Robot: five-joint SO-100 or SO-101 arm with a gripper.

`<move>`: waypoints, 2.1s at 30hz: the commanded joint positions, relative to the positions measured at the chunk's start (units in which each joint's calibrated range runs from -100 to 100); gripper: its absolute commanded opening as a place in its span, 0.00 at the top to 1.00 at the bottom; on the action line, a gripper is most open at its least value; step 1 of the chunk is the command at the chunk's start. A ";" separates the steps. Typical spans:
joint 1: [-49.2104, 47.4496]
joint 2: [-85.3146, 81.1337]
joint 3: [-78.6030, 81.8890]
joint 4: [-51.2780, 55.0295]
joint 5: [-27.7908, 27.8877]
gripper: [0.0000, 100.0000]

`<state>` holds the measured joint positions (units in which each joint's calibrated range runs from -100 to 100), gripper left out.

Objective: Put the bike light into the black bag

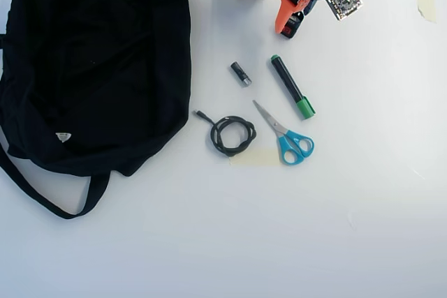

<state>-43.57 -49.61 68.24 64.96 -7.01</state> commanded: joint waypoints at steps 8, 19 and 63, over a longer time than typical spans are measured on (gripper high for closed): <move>-0.41 0.15 0.22 -0.19 -2.59 0.69; -1.60 0.06 1.21 -0.62 -6.89 0.69; 6.85 0.31 7.32 -6.22 -15.28 0.84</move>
<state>-37.18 -49.52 75.94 59.21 -22.10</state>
